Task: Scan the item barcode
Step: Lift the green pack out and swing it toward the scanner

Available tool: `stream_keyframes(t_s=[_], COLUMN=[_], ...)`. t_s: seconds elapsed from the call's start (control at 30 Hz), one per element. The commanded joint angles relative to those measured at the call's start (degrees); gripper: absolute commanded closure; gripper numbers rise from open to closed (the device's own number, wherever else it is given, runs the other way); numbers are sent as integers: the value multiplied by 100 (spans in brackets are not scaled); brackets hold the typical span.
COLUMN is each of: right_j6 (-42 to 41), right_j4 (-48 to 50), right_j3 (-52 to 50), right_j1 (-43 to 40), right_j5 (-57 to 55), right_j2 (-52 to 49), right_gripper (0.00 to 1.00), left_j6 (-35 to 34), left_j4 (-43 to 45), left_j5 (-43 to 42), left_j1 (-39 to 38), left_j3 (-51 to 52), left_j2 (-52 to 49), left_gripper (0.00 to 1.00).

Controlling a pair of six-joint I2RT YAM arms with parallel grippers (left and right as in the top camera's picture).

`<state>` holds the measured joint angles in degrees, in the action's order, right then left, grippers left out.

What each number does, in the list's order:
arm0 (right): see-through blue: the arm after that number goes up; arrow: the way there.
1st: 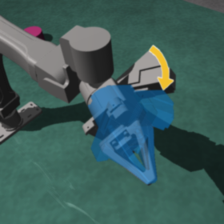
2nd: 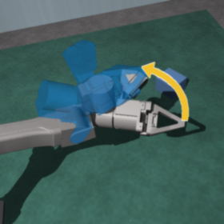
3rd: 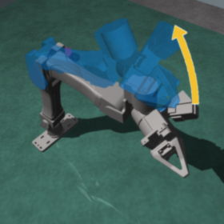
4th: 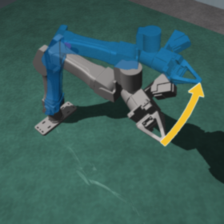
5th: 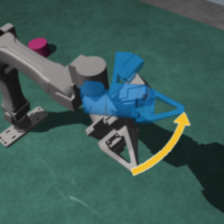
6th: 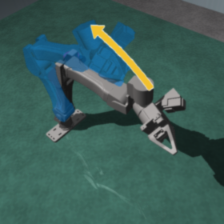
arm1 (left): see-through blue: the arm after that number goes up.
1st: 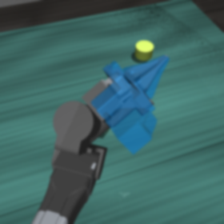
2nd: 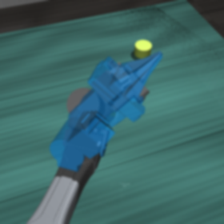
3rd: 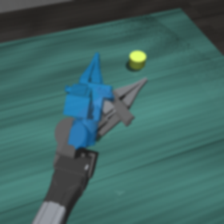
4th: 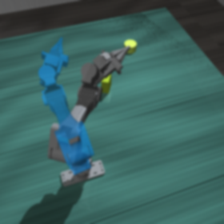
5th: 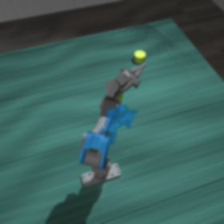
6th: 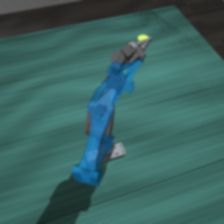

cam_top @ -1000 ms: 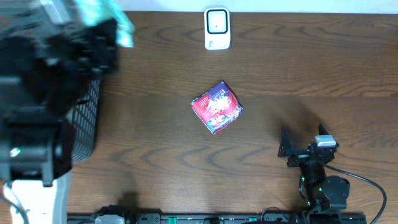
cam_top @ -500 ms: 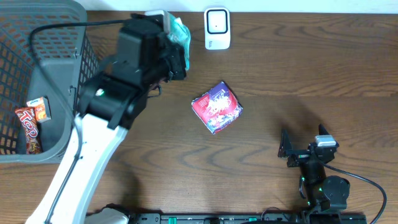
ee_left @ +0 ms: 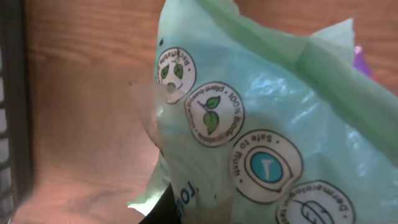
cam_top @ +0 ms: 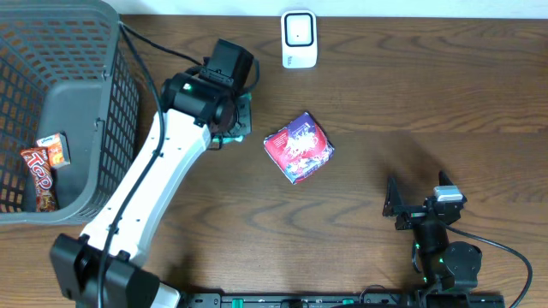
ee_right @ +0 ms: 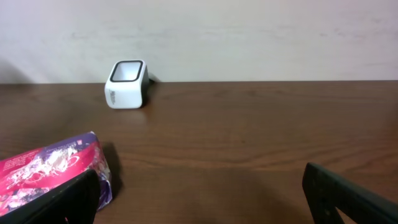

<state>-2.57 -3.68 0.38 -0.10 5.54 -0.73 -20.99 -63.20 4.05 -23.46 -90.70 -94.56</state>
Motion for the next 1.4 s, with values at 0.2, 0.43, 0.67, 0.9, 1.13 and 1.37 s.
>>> stream_keyframes(t_s=[0.2, 0.43, 0.67, 0.9, 1.13, 1.37], right_j6=[-76, -76, -76, -76, -76, -76], right_j4=[-26, -26, -26, -26, -26, -26], right_j3=[-7, -7, -7, -7, -7, -7], right_j1=[-35, -35, -35, -35, -35, -35], right_j5=[-28, -28, -28, -28, -28, -28], right_j2=[24, 24, 24, 24, 24, 24], right_gripper=[1, 1, 1, 1, 1, 1], left_j6=[-76, -461, -782, -1167, -1947, -2094], left_j4=[-83, 133, 468, 1464, 2306, 3189], left_j5=[160, 446, 527, -240, -356, -1602], left_j1=[-7, 2, 2, 2, -15, -133], left_j3=[619, 1137, 1521, 2081, 2341, 2341], left_j2=[-55, -55, -57, -81, -557, -1292], left_gripper=[93, 93, 93, 93, 93, 93])
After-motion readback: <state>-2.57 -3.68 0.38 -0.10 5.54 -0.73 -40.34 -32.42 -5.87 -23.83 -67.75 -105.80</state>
